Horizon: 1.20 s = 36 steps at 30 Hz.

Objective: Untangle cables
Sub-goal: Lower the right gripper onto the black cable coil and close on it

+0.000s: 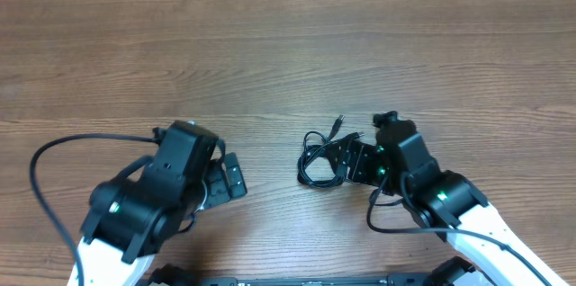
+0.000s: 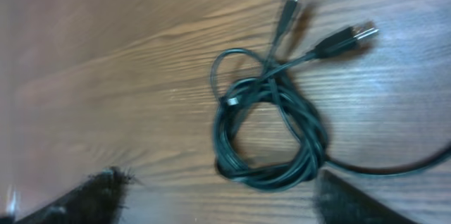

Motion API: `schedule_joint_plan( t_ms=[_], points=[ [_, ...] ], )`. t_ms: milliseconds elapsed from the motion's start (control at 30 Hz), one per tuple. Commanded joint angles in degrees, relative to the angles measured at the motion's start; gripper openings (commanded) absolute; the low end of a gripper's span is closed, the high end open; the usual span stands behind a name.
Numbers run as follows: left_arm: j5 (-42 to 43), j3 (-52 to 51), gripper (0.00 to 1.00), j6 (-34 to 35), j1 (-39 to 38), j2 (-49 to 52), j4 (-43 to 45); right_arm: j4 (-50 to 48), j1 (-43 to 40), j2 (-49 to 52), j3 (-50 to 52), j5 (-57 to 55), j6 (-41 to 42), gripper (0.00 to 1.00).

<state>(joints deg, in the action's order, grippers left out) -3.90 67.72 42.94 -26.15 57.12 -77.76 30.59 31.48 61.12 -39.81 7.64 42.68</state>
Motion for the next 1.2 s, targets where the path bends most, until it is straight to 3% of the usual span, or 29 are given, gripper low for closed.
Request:
schedule_joint_plan(
  t_ms=[0,100,267,333,400,567,867,1000,1167],
  points=[
    [-1.14,-0.13,0.99,-0.07,-0.17,3.54,0.39,-0.28,0.28,5.55,-0.61,-4.22,-3.08,0.65],
    [-0.50,-0.13,1.00,-0.09,-0.17,6.14,-0.24,-0.24,0.28,10.08,-0.59,-2.99,5.05,0.54],
    [-0.83,-0.13,1.00,-0.09,-0.17,7.72,0.11,-3.04,0.28,14.36,-0.61,9.38,15.63,0.45],
    [-1.25,-0.13,0.99,-0.11,-0.17,7.69,0.46,-4.81,0.28,14.40,-0.61,13.86,17.79,0.48],
    [-1.92,-0.13,1.00,-0.09,-0.17,7.72,0.55,-6.10,0.28,14.38,-0.66,17.40,20.50,0.59],
    [-2.54,-0.13,1.00,-0.09,-0.17,7.69,0.70,-4.31,1.01,14.45,-0.66,19.32,34.60,0.61],
    [-3.52,-0.13,1.00,-0.11,-0.17,7.69,1.64,-4.90,8.85,21.14,-0.59,8.31,51.28,0.64],
    [-4.44,-0.13,0.99,-0.66,-0.17,7.69,0.96,-6.91,9.38,26.23,-0.59,3.52,53.81,0.56],
    [-4.44,-0.13,1.00,-0.72,-0.17,7.69,0.59,-8.68,9.27,28.50,-0.59,0.02,53.68,0.30]
  ],
)
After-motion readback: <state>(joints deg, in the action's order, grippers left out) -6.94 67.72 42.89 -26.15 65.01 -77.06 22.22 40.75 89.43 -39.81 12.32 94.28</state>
